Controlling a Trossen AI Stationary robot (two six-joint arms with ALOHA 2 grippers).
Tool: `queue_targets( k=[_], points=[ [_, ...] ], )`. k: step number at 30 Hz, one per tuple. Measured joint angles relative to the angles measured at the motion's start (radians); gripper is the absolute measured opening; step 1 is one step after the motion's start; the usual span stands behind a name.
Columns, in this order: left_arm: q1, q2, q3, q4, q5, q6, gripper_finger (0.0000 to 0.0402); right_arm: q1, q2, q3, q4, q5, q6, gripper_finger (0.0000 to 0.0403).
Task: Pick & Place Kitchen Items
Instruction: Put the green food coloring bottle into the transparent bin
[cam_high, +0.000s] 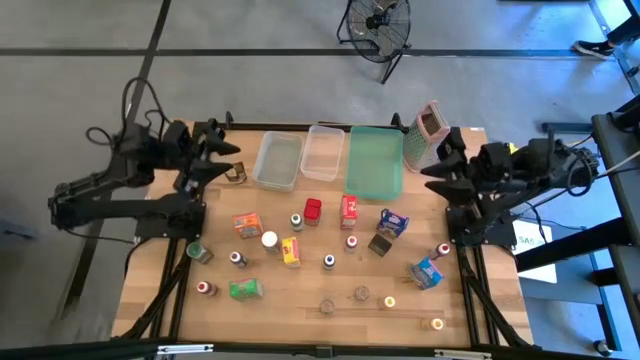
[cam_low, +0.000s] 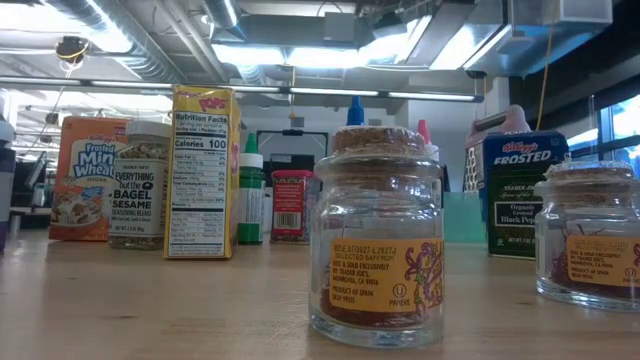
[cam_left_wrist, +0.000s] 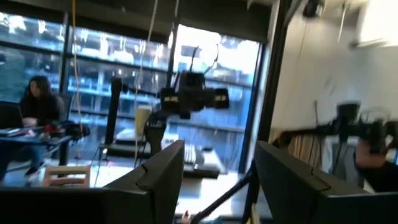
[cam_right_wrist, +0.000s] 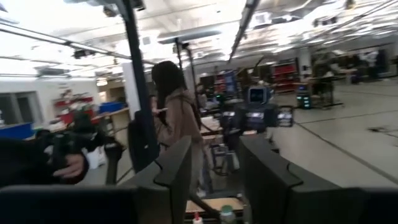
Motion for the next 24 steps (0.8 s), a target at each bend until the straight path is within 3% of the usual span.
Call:
queue_targets(
  k=[10,16,24],
  points=[
    [-0.02,0.293,0.463,-0.515,0.016,0.246,0.0194,0.0,-0.014,0.008,-0.016,-0.123,-0.007,0.0133],
    [-0.095,0.396,0.625,-0.74,0.011,0.428,0.0194,0.001,-0.024,0.008,-0.108,-0.136,-0.007,0.0133],
    [-0.154,0.422,0.68,-1.003,-0.236,0.465,0.0194,0.001,-0.024,0.008,-0.212,-0.136,0.016,0.0133]
  ],
)
